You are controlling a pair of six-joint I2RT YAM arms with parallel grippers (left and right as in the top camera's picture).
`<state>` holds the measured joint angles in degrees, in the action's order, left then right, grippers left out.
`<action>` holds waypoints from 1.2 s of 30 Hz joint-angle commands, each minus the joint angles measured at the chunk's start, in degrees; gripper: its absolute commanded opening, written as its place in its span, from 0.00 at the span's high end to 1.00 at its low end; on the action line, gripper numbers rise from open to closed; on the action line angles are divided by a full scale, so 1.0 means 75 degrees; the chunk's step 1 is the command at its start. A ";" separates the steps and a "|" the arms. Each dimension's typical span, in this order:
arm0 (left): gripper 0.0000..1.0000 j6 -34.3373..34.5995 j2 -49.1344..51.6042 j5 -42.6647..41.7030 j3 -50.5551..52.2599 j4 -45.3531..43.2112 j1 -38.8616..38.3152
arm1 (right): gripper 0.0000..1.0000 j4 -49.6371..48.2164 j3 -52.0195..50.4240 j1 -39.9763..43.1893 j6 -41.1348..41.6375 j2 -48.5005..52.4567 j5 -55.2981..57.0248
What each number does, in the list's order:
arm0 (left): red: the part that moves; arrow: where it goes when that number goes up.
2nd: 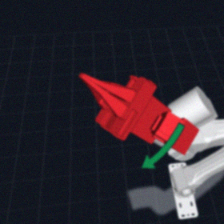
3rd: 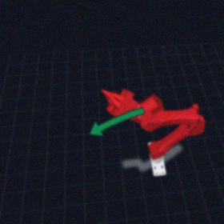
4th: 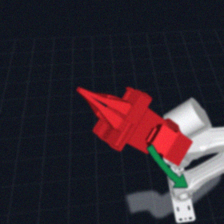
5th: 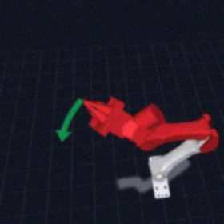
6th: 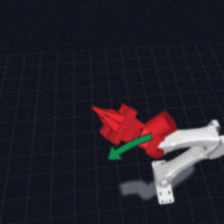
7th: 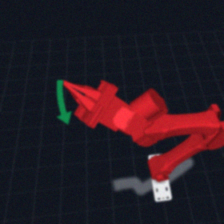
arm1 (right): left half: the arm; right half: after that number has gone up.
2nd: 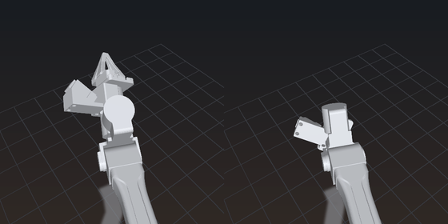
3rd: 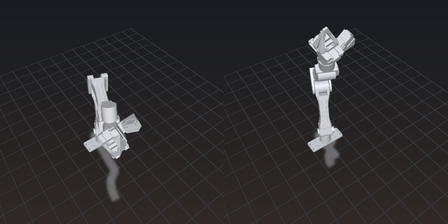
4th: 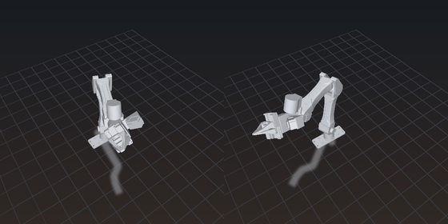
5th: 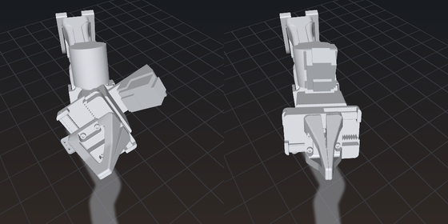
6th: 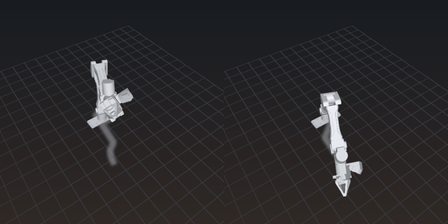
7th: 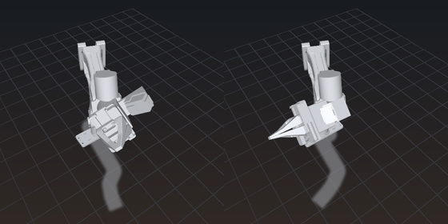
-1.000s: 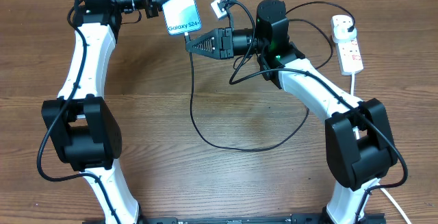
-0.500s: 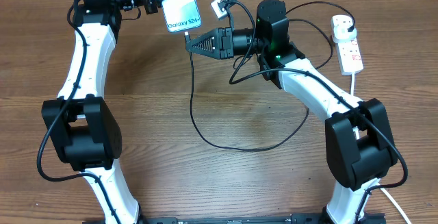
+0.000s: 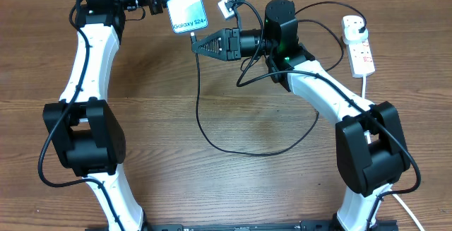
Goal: Plug charger to phone and switch on socket
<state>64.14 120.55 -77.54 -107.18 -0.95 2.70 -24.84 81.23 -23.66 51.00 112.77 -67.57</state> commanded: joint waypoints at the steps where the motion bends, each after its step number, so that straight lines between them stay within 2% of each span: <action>1: 0.96 -0.0213 -0.0111 -0.0122 -0.0117 -0.0085 -0.0023 | 0.96 -0.0114 0.0070 0.0044 -0.0012 -0.0003 0.0032; 9: 0.96 -0.0475 -0.0111 -0.0207 -0.0117 -0.0082 -0.0023 | 0.96 -0.0195 0.0070 0.0044 -0.0006 -0.0003 0.0029; 36: 0.96 -0.0291 -0.0111 -0.0201 -0.0117 -0.0175 -0.0085 | 0.96 -0.0026 0.0070 0.0044 -0.0012 -0.0003 0.0122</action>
<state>62.17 120.55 -77.58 -107.18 -1.76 2.68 -24.80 81.23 -23.66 51.03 112.77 -67.20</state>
